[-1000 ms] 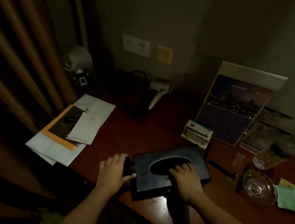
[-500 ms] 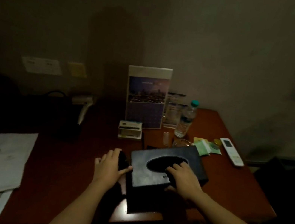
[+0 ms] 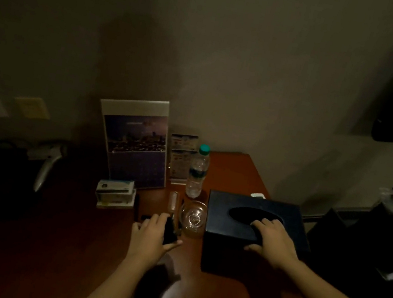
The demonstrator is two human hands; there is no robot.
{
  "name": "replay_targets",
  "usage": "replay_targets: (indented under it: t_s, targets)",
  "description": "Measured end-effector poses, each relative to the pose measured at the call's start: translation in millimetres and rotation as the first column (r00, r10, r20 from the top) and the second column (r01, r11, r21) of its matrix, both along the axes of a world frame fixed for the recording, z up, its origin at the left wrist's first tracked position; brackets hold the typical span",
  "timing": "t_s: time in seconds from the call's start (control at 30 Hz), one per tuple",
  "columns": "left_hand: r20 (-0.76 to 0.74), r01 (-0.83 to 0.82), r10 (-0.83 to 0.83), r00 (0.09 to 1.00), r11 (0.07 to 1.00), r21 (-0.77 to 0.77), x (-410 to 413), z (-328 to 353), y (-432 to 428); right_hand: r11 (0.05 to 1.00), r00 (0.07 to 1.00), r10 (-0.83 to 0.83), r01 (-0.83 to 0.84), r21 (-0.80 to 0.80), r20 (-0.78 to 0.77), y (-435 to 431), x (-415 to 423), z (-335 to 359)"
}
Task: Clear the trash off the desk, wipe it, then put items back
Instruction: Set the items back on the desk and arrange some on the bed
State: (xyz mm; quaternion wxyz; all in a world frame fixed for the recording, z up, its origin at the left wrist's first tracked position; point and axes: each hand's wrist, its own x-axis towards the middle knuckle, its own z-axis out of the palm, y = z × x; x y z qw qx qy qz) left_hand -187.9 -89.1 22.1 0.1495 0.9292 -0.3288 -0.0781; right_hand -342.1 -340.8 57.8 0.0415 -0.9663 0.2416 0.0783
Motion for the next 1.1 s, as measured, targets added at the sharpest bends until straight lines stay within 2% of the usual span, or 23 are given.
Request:
replay_targets:
  t_s: [0.2, 0.4, 0.6, 0.77, 0.87, 1.0, 1.1]
  targets:
    - [0.006, -0.105, 0.105, 0.994, 0.994, 0.019, 4.3, -12.0, -66.8, 0.996, 0.997, 0.075, -0.074, -0.058, 0.022, -113.8, 44.6, 10.6]
    - [-0.024, -0.227, 0.230, 0.973, 0.969, 0.099, 9.2, -22.6, -113.4, 0.992, 0.993, 0.120, -0.120, -0.032, 0.019, -192.8, 114.2, -1.9]
    - [-0.054, -0.337, 0.347, 0.936, 0.931, 0.140, 23.0, -32.3, -118.2, 0.977, 0.980, 0.197, -0.197, 0.080, 0.019, -211.5, 183.5, -41.9]
    - [-0.092, -0.380, 0.398, 0.913, 0.909, 0.170, 31.7, -32.7, -121.0, 0.967, 0.973, 0.226, -0.230, 0.112, 0.044, -222.3, 226.8, -67.8]
    - [-0.112, -0.386, 0.420, 0.901, 0.891, 0.237, 32.6, -37.5, -118.1, 0.965, 0.971, 0.237, -0.237, 0.108, 0.018, -225.9, 240.3, -78.8]
    - [-0.111, -0.405, 0.437, 0.893, 0.885, 0.230, 33.9, -42.9, -114.5, 0.963, 0.968, 0.249, -0.252, 0.092, 0.042, -226.1, 250.0, -89.2]
    - [-0.115, -0.393, 0.427, 0.897, 0.889, 0.235, 34.4, -46.8, -119.0, 0.952, 0.964, 0.262, -0.267, 0.151, 0.050, -223.7, 251.1, -92.0]
